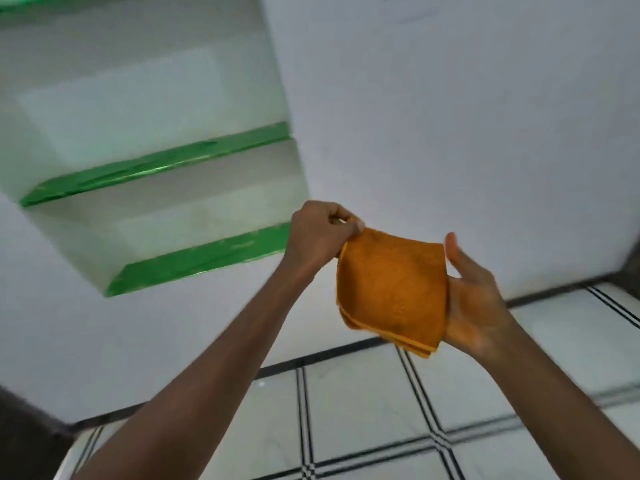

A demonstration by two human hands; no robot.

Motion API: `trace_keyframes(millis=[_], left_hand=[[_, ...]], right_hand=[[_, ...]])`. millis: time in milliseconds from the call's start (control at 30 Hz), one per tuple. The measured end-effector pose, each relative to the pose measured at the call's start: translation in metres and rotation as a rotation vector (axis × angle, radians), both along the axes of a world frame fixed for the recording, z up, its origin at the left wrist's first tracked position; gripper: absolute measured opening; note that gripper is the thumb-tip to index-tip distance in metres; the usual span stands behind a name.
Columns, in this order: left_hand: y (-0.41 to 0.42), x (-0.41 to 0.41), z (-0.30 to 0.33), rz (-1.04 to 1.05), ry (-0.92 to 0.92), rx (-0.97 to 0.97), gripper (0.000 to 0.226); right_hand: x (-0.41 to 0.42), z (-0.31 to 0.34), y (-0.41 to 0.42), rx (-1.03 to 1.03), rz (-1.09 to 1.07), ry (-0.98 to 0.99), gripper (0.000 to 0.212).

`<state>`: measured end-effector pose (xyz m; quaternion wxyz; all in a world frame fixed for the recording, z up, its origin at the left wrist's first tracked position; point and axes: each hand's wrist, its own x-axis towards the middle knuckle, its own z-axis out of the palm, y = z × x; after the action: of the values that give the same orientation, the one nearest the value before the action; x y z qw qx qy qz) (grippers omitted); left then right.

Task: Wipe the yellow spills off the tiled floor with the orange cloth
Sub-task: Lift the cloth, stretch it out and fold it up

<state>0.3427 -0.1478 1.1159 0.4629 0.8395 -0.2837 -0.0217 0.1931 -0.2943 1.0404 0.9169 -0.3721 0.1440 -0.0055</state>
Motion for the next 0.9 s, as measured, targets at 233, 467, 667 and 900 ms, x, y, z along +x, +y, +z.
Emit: trace_keyframes(millis=[233,467,667,900], left_hand=[[-0.198,-0.118,-0.096,-0.422,0.441,0.11,0.025],[-0.377,-0.285,-0.137,-0.76,0.706,0.081,0.031],[-0.503,-0.437,-0.146,-1.077,0.753,0.212,0.033],[-0.625,-0.609,-0.178,-1.326,0.824,0.347,0.031]], right_hand=[[-0.187,-0.043,-0.159,-0.188,-0.358,0.315,0.052],[-0.377,-0.061,-0.275,-0.175,-0.77,0.464,0.051],[-0.537,-0.072,-0.333,-0.097,-1.071,0.556,0.054],[-0.7,-0.094,-0.394,0.039,-1.337,0.67,0.061]])
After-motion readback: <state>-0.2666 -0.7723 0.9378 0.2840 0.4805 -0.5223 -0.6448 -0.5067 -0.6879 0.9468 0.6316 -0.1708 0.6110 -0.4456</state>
